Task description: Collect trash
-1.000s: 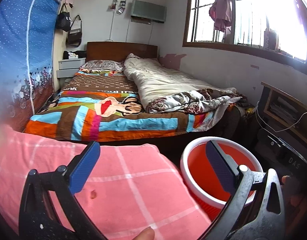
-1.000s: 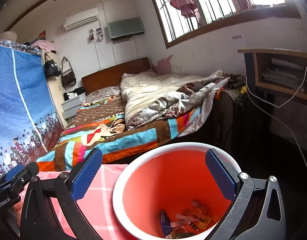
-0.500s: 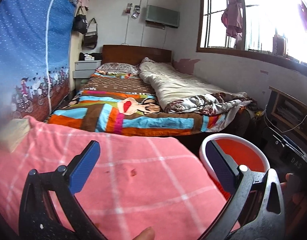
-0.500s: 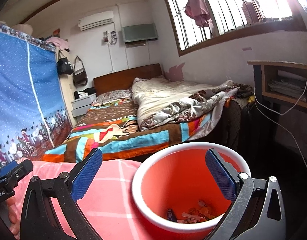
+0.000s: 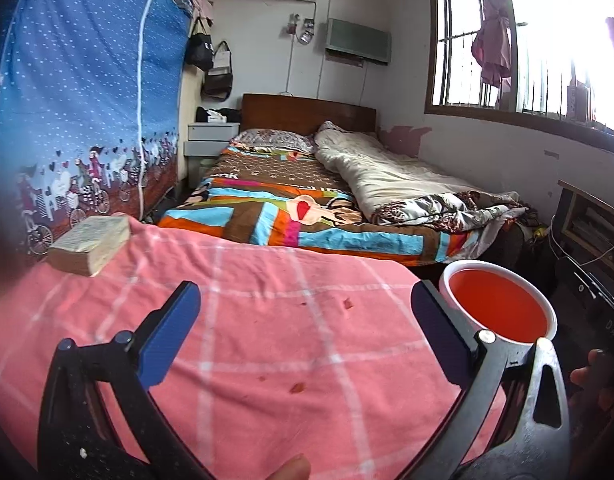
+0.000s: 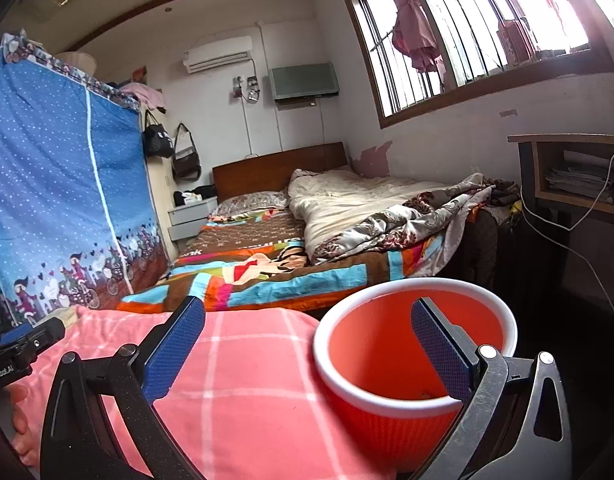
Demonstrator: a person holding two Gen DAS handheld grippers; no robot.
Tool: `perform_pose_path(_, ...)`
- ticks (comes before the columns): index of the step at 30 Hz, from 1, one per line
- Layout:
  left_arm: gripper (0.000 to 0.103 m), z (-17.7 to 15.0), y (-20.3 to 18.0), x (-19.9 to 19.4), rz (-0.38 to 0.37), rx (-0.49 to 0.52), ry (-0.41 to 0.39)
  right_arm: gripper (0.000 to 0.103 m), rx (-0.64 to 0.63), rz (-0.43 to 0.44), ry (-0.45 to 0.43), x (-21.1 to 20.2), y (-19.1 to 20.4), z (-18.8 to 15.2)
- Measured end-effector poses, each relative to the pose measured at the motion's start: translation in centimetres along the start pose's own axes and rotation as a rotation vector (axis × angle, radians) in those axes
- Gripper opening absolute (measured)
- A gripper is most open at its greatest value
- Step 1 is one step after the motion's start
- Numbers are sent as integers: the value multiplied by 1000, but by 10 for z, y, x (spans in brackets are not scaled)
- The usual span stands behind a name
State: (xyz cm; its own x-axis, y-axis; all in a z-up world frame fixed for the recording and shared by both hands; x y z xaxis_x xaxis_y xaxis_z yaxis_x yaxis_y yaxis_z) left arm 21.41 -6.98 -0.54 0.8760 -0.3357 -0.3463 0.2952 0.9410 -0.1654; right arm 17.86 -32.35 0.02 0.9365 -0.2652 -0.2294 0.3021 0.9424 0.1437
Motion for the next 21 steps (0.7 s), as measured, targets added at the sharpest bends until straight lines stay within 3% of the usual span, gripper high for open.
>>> perform_pose_path(21,89,-22,57,-68,77,-28,-71,103,-25,107,-99,-54,61,-23)
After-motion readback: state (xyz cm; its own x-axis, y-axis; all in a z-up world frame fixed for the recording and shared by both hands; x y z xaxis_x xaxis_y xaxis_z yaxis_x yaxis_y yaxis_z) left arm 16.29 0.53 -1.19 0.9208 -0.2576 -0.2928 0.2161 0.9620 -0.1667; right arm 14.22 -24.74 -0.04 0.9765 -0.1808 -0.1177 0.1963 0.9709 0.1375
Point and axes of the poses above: each gripper's, at about its wrist camera, not at the fingertips, and x roughly the way its jaws point, y to its left, z to its top, the point moved 9 cm from there along x, roughly the way its jaws point, and after that the axes turned 8 degrees about -z, right-handed, at the moved point
